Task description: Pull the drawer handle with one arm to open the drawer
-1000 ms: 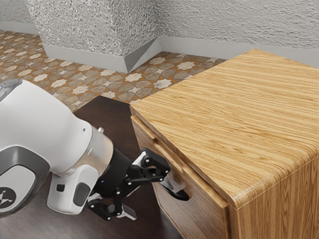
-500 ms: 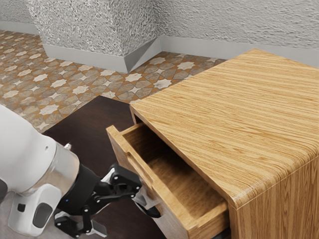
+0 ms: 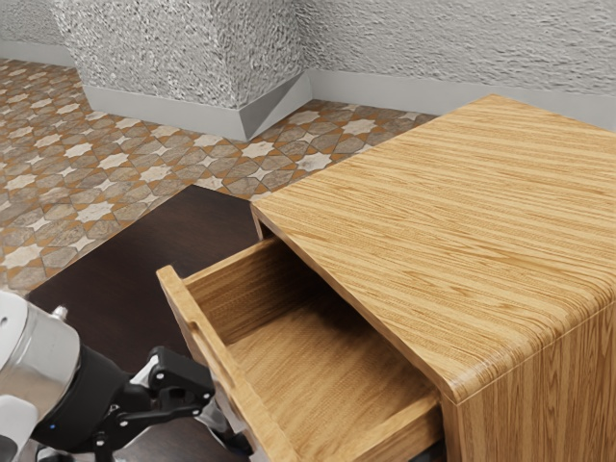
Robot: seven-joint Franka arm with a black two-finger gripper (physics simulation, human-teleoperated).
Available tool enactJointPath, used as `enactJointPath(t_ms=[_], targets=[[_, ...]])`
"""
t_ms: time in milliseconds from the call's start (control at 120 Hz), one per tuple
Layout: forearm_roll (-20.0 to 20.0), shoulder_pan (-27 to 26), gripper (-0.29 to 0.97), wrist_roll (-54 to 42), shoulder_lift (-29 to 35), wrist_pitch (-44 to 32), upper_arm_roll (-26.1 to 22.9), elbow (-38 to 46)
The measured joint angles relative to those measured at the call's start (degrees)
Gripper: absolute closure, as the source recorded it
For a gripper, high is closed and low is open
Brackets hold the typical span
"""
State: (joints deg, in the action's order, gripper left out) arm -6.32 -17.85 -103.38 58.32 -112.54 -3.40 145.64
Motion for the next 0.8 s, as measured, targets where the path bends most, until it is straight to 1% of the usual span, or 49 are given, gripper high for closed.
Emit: enactJointPath(t_ms=[183, 533, 650, 800], targets=[[-0.01, 0.03, -0.01, 0.57, 2.42, 2.5, 0.14, 0.87], [-0.02, -0.06, -0.01, 1.41, 2.94, 4.07, 0.16, 0.86], [0.01, -0.02, 0.07, 1.57, 2.95, 4.23, 0.14, 0.09], [0.06, 0.0, 0.1, 1.7, 2.95, 4.39, 0.09, -1.14]])
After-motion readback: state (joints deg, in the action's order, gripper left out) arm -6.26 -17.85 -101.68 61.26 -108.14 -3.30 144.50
